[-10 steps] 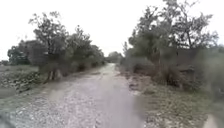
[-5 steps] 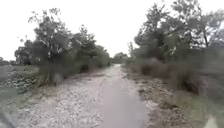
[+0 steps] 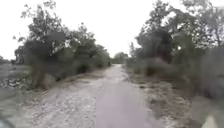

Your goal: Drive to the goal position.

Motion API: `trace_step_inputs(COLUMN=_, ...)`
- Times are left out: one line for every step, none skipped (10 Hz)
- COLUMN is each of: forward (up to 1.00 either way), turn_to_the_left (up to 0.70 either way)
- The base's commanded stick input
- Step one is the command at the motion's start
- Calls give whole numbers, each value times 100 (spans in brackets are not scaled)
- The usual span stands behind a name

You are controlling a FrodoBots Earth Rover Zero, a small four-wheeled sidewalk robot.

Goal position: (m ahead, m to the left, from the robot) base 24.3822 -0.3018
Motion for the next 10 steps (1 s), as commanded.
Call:
trace_step_inputs(forward=85, turn_to_the_left=0)
trace_step_inputs(forward=85, turn_to_the_left=0)
trace_step_inputs(forward=85, turn_to_the_left=0)
trace_step_inputs(forward=85, turn_to_the_left=0)
trace_step_inputs(forward=85, turn_to_the_left=0)
trace_step_inputs(forward=85, turn_to_the_left=0)
trace_step_inputs(forward=85, turn_to_the_left=0)
trace_step_inputs(forward=85, turn_to_the_left=0)
trace_step_inputs(forward=85, turn_to_the_left=0)
trace_step_inputs(forward=85, turn_to_the_left=0)
